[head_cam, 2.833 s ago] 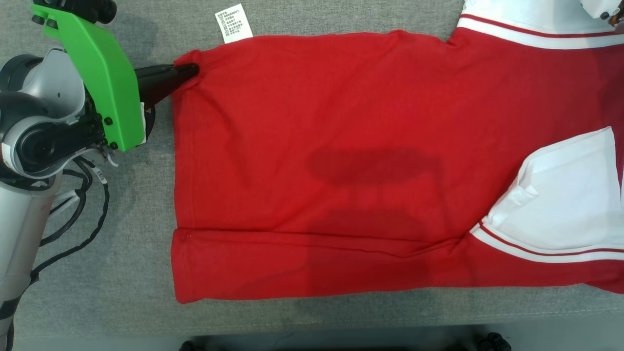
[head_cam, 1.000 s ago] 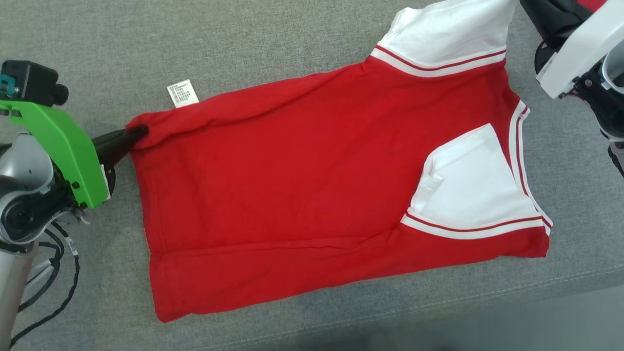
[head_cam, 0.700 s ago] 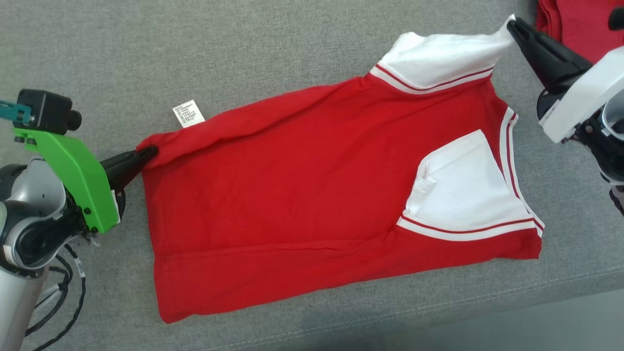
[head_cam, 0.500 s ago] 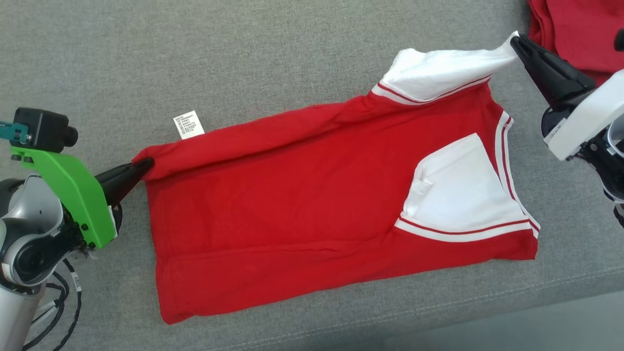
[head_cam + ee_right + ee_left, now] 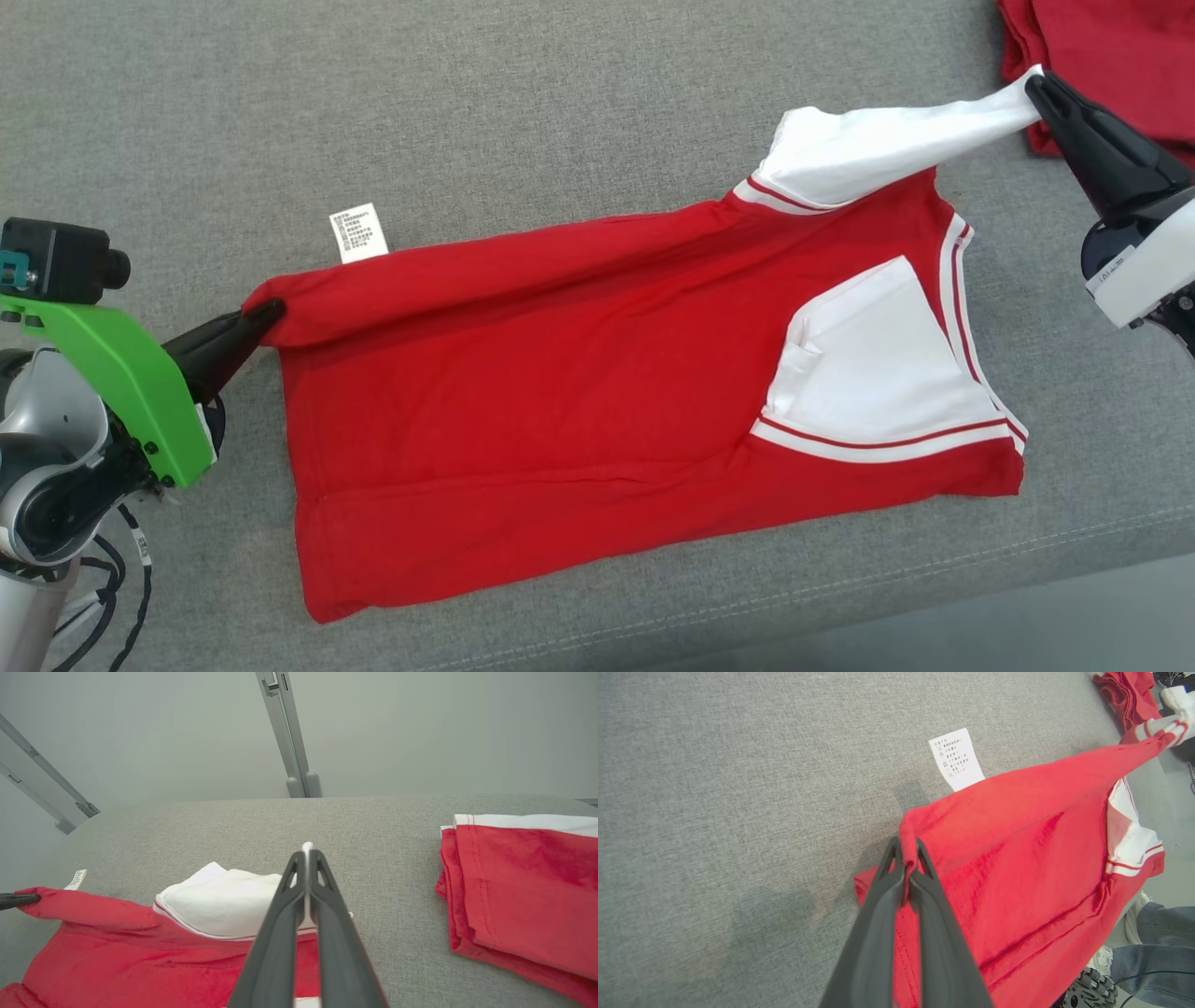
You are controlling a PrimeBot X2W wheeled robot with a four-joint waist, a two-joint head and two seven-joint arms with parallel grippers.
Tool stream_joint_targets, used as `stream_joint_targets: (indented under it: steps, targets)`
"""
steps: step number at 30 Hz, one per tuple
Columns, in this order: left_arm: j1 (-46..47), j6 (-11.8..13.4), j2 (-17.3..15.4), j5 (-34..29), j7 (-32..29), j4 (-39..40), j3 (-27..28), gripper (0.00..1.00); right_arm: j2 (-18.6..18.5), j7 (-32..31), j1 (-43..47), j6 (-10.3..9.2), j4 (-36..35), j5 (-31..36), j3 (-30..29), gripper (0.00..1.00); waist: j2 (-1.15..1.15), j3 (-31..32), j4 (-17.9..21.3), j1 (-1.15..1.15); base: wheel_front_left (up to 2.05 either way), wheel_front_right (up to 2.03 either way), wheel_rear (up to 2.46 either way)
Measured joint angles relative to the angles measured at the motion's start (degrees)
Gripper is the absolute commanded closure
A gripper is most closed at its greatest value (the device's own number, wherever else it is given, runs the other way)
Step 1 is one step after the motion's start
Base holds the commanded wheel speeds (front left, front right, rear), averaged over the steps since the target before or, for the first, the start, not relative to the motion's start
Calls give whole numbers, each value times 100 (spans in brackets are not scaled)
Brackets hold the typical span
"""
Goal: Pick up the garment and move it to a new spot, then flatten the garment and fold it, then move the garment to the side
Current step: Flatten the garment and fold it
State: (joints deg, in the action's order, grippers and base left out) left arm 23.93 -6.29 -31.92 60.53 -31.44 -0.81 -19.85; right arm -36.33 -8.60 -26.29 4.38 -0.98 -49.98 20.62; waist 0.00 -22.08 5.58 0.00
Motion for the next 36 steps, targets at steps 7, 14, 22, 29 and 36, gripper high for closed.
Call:
stream_joint_targets:
  steps: [7,14,22,29,36]
  targets:
    - [-123,-30,-4,-1,133,92,-1,100,-83,2,258,-89,-328,-3,-53,100,0,-15,-15,0,0,0,0]
    - [-337,-49,-60,-32,338,186,32,100,-142,58,694,-204,-694,-64,-123,100,0,-19,-24,0,0,0,0]
    - [-743,-57,-141,-209,635,343,26,100,-146,125,1451,-446,-980,-231,-160,100,0,6,-18,0,0,0,0]
    - [-1218,-57,-74,-209,926,358,-11,100,-151,288,2047,-681,-1160,-308,-330,100,0,148,-11,0,0,0,0]
    - [-1517,-57,-5,-210,1129,472,15,100,-164,353,2695,-802,-1359,-361,-355,100,0,241,10,0,0,0,0]
